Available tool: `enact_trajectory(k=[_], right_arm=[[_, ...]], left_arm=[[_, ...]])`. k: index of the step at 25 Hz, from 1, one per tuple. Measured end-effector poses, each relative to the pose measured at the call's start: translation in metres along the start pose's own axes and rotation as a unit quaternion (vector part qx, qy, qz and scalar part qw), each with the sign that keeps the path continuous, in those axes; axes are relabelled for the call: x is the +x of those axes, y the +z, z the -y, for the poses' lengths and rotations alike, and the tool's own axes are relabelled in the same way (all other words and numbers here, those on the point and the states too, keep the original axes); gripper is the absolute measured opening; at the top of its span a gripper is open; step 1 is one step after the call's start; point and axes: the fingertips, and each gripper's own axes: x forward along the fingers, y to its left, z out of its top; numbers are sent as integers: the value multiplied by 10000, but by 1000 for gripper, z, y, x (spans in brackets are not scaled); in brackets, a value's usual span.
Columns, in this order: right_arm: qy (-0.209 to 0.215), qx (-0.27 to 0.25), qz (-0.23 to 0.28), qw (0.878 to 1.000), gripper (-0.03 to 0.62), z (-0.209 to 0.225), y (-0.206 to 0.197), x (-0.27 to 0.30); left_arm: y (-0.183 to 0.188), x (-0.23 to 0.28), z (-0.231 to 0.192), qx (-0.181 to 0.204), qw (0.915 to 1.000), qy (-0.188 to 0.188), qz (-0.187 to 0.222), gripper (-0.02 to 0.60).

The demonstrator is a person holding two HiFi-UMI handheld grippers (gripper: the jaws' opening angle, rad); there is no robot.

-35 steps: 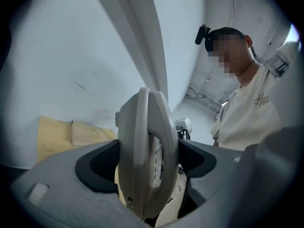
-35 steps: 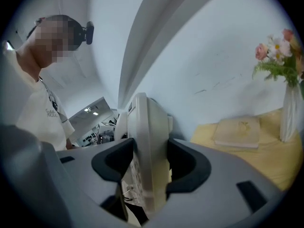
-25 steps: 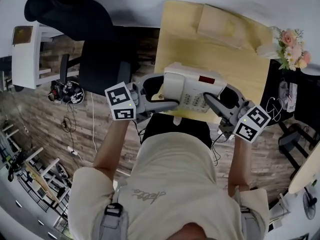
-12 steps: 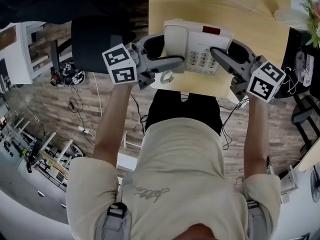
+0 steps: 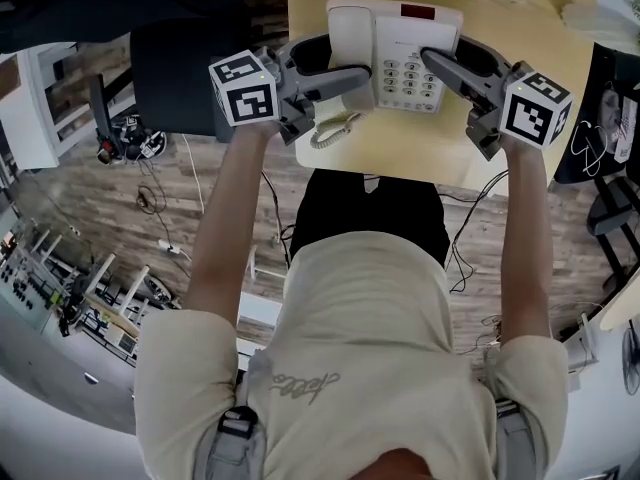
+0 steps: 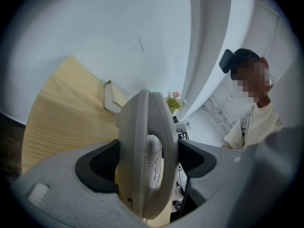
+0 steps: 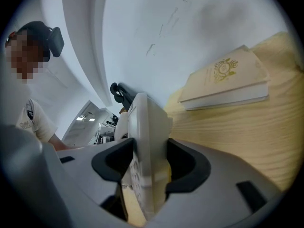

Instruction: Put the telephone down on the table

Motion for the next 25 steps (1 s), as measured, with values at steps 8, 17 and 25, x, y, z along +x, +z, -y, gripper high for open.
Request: enact_trajectory(k=[8, 17, 25], right_arm=[[-116, 412, 105, 9990, 218, 25, -2, 8], [-132, 917, 159, 9956, 218, 49, -2, 12], [-313, 1072, 13, 9937, 224, 61, -5, 20]], left_arm=[[3, 9, -24, -426, 9991, -35, 72, 387], [7, 22, -41, -850, 9962, 214, 26, 387], [7, 23, -54, -1036, 9936, 429, 122, 387]])
